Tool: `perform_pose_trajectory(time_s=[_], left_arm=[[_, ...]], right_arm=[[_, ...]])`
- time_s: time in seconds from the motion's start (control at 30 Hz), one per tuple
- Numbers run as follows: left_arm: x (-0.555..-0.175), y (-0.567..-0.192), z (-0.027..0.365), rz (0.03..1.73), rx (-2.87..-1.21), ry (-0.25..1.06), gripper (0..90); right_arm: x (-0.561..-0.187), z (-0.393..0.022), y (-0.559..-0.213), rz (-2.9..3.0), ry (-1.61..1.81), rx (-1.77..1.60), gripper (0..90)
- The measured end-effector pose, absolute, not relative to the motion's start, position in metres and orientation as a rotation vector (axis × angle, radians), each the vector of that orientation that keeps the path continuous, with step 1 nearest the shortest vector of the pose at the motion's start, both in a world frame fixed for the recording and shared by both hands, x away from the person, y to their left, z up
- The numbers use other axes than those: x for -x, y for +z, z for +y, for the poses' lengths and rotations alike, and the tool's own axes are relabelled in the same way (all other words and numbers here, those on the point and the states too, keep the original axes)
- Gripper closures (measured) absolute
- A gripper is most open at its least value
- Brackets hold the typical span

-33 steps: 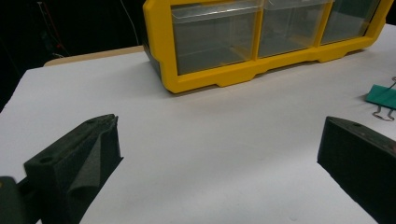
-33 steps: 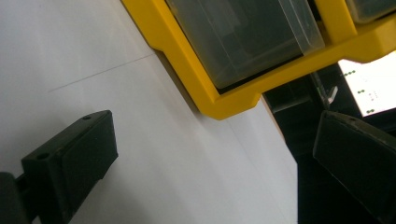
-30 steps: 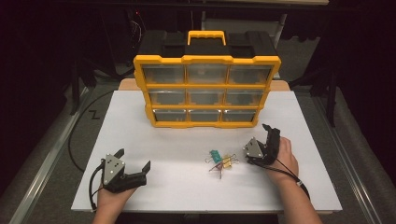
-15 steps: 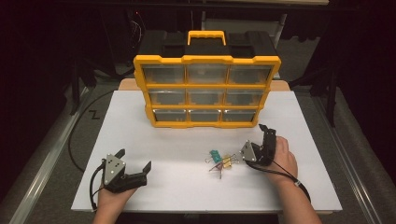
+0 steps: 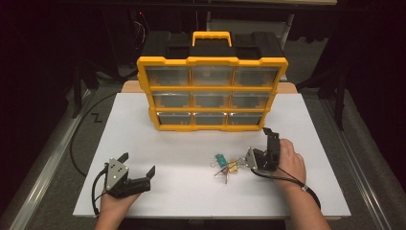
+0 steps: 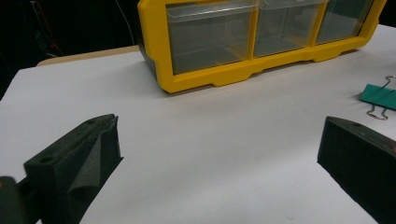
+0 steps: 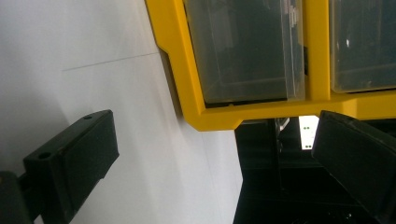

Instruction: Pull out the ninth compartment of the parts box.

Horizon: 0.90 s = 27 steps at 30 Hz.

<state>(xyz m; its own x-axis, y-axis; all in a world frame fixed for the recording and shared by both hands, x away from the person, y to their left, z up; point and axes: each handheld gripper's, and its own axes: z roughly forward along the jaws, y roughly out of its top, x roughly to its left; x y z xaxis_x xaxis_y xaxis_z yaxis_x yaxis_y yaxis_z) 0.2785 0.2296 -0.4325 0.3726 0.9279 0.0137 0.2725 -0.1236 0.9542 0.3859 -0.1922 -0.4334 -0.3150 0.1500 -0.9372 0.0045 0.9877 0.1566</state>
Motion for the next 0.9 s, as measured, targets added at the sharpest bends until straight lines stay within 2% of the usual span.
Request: perform_pose_trajectory(time_s=[0.23,0.27,0.57,0.67,0.9], left_arm=[[-0.2787,-0.4324,0.2298,1.093,-1.625,0.817,0.2],[-0.2787,-0.4324,0.2298,1.093,-1.626,0.819,0.2],[-0.2792,-0.4331,0.2297,1.100,-1.635,0.832,0.2],[-0.2789,-0.4327,0.2298,1.097,-1.636,0.833,0.2],[-0.2786,-0.4324,0.2296,1.095,-1.638,0.837,0.2]], right_arm=[[-0.3845,-0.1905,-0.4349,1.888,0.121,-0.079,6.0],[-0.3835,-0.1894,-0.4348,1.873,0.112,-0.072,11.3],[-0.3828,-0.1892,-0.4361,1.850,0.083,-0.084,22.6],[-0.3819,-0.1885,-0.4374,1.843,0.063,-0.078,32.2],[-0.3819,-0.1885,-0.4385,1.840,0.056,-0.074,40.6]])
